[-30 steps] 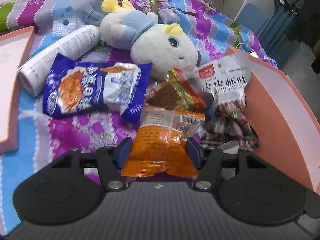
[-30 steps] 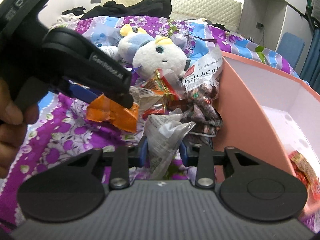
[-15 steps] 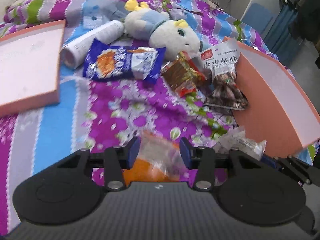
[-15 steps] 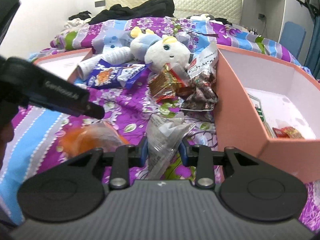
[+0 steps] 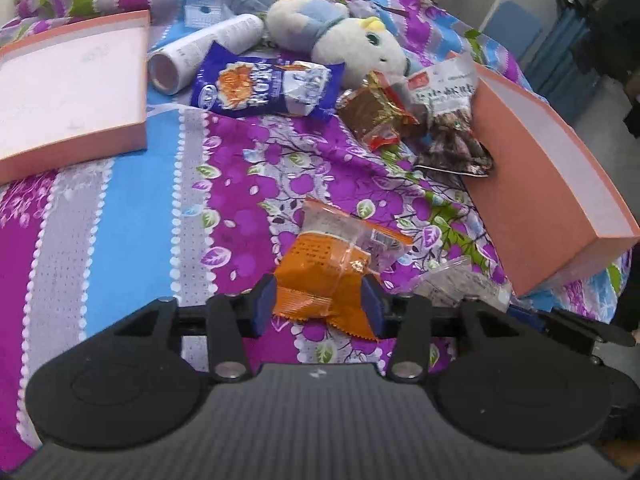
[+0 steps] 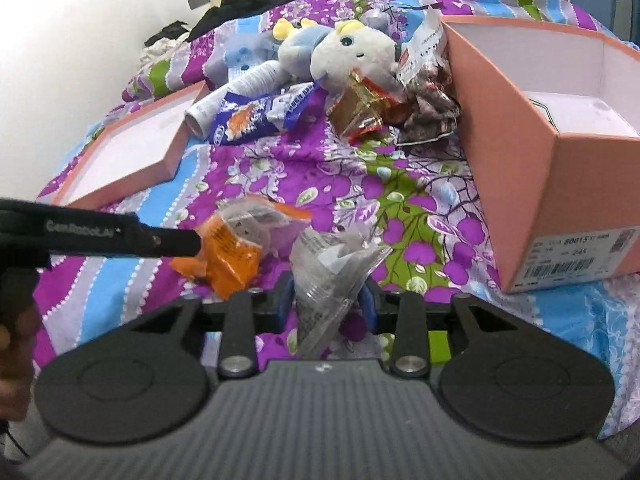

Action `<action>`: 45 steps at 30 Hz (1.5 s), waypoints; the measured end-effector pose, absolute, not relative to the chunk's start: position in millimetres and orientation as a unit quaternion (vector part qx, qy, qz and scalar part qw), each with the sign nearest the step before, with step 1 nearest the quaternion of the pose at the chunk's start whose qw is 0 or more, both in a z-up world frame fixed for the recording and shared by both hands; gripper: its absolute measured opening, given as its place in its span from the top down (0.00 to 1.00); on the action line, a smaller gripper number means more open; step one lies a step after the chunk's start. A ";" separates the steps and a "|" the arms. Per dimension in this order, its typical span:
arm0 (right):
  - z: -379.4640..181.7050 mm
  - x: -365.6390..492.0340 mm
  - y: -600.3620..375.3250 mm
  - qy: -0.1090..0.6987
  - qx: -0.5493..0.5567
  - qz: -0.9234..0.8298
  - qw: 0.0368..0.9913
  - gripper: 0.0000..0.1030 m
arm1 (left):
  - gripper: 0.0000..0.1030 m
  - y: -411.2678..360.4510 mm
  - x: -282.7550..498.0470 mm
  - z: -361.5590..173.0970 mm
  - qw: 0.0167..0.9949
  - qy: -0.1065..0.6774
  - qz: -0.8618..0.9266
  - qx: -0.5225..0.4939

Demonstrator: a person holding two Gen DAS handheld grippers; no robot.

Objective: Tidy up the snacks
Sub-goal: 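Close the left gripper on the orange snack bag while the right gripper grasps the clear bag, then lift both bags and carry them over the pink shoebox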

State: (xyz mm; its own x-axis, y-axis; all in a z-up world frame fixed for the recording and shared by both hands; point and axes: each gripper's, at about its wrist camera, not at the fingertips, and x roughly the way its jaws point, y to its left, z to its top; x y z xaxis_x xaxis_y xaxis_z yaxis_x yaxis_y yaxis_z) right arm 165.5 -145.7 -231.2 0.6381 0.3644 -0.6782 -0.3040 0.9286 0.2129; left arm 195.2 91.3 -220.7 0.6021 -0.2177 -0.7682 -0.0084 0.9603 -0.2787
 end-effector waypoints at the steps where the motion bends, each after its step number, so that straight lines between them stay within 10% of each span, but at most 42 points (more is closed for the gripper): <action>1: -230.8 164.1 -146.5 0.379 0.031 0.180 0.907 0.40 | 0.36 90.7 197.2 -220.2 0.887 0.442 -0.062 -0.122; 9: -213.9 154.2 -148.9 0.328 -0.078 0.188 0.923 0.29 | 0.20 78.7 220.7 -215.1 0.894 0.434 -0.083 -0.071; 45: -236.7 191.0 -136.6 0.380 -0.099 0.252 0.885 0.47 | 0.35 51.2 252.1 -243.0 0.884 0.457 -0.089 -0.036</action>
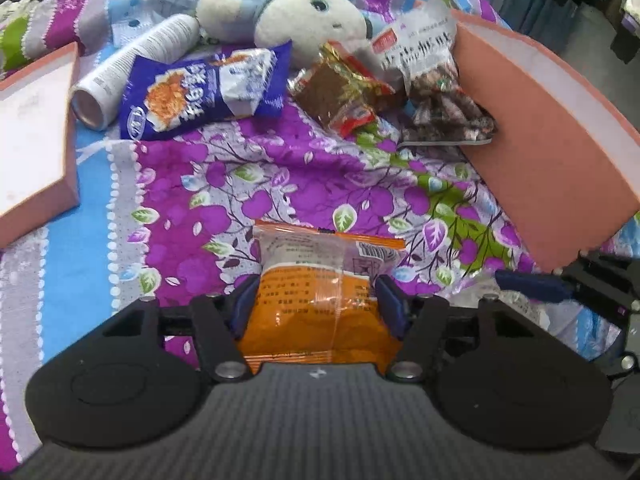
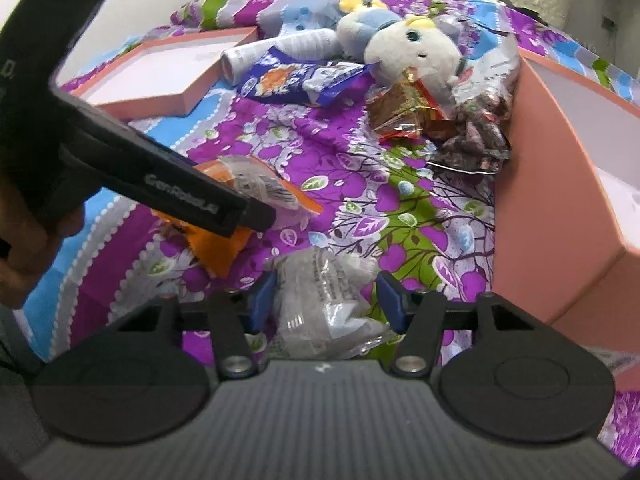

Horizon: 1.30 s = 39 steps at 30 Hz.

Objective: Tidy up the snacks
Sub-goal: 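Lift both bags and carry them over the pink shoebox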

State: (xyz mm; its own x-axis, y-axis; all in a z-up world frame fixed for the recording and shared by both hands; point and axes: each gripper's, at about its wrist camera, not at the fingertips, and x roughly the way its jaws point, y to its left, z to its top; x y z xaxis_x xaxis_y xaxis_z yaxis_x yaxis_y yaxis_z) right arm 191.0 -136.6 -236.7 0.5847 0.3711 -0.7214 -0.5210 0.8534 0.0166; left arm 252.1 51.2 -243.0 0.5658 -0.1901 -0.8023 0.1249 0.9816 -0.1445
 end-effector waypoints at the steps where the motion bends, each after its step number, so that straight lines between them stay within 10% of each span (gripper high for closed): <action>1: -234.7 189.0 -138.6 0.379 -0.093 0.248 0.887 0.48 | 0.35 51.5 249.8 -239.3 0.885 0.456 -0.086 -0.039; 39: -78.7 68.0 -209.8 0.252 0.029 0.152 0.955 0.62 | 0.35 31.0 72.6 -51.8 0.933 0.332 -0.076 -0.119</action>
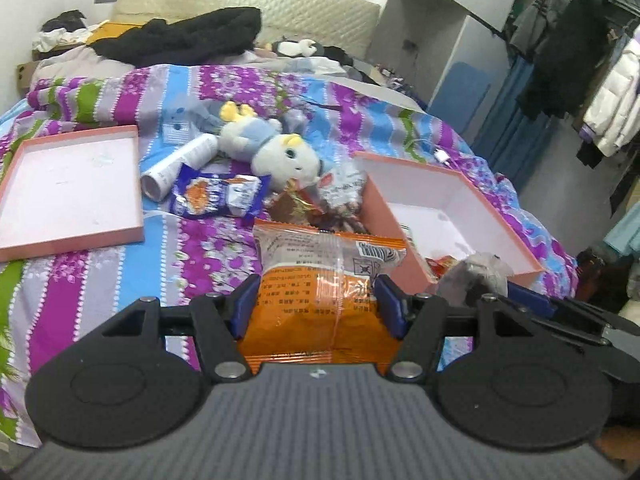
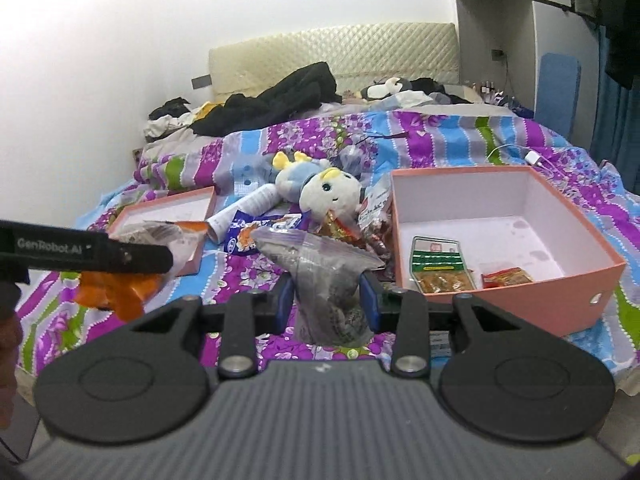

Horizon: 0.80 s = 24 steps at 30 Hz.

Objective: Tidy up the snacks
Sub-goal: 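Lift both bags and carry them over the pink shoebox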

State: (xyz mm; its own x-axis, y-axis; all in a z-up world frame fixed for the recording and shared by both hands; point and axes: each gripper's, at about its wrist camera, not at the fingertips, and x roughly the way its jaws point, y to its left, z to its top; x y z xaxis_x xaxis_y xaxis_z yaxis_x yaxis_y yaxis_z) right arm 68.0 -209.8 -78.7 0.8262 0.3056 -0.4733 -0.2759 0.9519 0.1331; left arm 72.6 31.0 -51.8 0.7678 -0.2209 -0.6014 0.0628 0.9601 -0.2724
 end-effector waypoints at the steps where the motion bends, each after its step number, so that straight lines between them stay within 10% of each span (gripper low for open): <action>1: -77.6 66.1 -212.4 0.251 0.029 0.148 0.956 0.62 | 0.35 26.3 72.7 -52.6 0.932 0.333 -0.082 -0.119; 24: -88.5 153.9 -324.4 0.275 0.060 0.025 0.959 0.62 | 0.35 -126.4 250.9 -51.7 0.901 0.366 -0.227 -0.051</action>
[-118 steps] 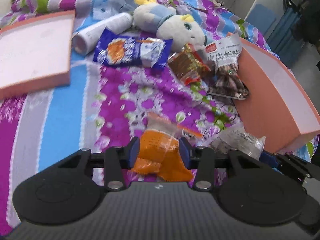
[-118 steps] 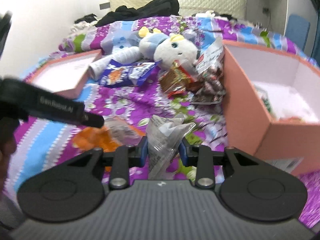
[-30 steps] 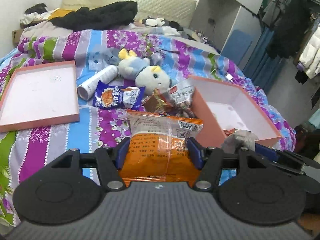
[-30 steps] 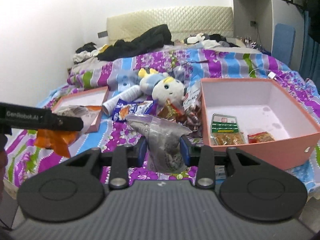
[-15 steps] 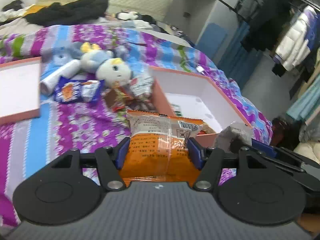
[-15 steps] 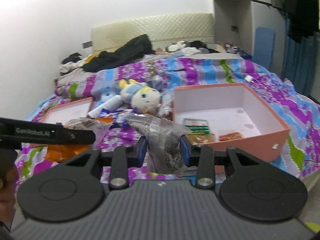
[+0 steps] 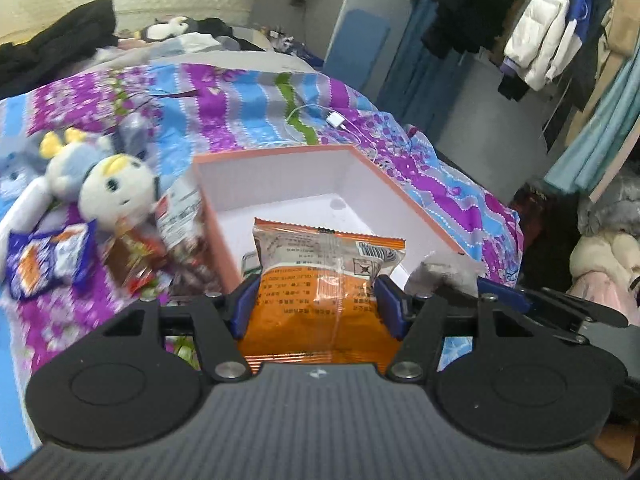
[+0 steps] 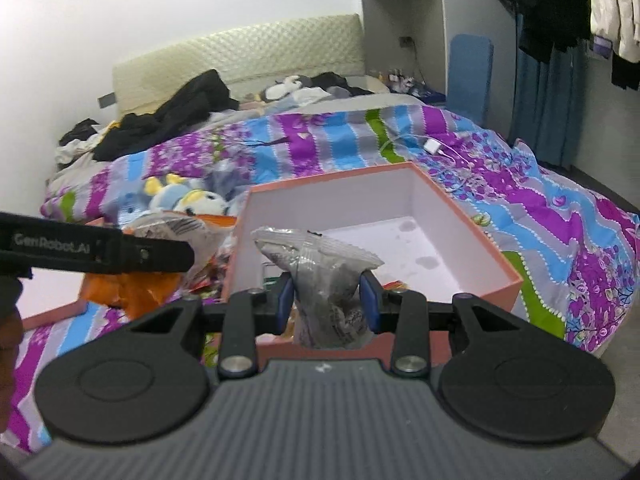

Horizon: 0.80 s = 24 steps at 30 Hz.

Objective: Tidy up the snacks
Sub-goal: 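Lift both bags and carry them over the pink shoebox, then open the left gripper over the shoebox while the right gripper releases the clear bag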

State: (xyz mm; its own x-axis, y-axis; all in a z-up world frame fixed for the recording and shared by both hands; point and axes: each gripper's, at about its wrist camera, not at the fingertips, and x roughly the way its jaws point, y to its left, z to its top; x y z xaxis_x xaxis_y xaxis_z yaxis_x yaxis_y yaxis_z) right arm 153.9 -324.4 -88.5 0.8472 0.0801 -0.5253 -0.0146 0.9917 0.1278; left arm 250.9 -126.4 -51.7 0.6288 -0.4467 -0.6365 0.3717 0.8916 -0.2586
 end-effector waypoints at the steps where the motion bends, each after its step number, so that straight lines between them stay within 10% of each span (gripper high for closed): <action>1: -89.6 163.2 -328.1 0.280 0.059 0.024 0.958 0.62 | 0.35 -131.1 262.0 -53.5 0.898 0.373 -0.230 -0.052; 24: -170.9 288.7 -381.9 0.397 0.095 0.009 0.913 0.61 | 0.34 -188.7 411.4 -132.9 0.853 0.476 -0.215 -0.009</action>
State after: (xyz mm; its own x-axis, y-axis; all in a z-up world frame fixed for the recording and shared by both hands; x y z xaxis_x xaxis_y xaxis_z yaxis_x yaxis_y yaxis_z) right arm 288.7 -381.9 -170.9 0.6849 0.0915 -0.7228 0.0595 0.9817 0.1807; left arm 411.4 -188.7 -132.9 0.4553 -0.3750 -0.8075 0.3584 0.9074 -0.2193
